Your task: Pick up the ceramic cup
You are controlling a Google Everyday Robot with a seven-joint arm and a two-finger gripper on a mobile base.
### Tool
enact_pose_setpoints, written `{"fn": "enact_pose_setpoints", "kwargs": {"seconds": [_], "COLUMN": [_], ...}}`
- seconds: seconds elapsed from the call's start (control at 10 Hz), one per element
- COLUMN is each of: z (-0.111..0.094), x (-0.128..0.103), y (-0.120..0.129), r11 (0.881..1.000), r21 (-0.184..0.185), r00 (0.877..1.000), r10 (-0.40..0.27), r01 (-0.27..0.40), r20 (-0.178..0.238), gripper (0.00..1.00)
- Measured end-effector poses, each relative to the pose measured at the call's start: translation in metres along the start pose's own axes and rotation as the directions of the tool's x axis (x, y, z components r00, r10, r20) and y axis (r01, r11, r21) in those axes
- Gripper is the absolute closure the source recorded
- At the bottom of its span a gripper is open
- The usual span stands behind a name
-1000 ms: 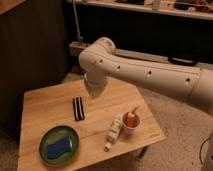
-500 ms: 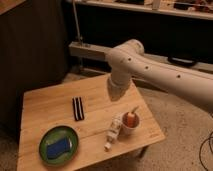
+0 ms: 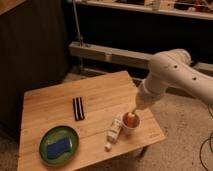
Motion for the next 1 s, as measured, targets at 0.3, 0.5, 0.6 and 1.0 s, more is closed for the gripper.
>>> {"fn": "enact_pose_setpoints", "kwargs": {"seconds": [0.3, 0.5, 0.6, 1.0], "z": [0.010, 0.024, 0.029, 0.048], "x": [-0.039, -0.053, -0.055, -0.037], "y": [0.060, 0.072, 0.070, 0.003], "r11": [0.984, 0.980, 0.980, 0.989], "r21": [0.064, 0.099, 0.109, 0.141], "r00": [0.986, 0.985, 0.986, 0.998], "r10": [0.166, 0.172, 0.163, 0.046], "r01": [-0.166, -0.174, -0.165, -0.052], "r20": [0.012, 0.022, 0.027, 0.040], "gripper": [0.22, 0.20, 0.20, 0.20]}}
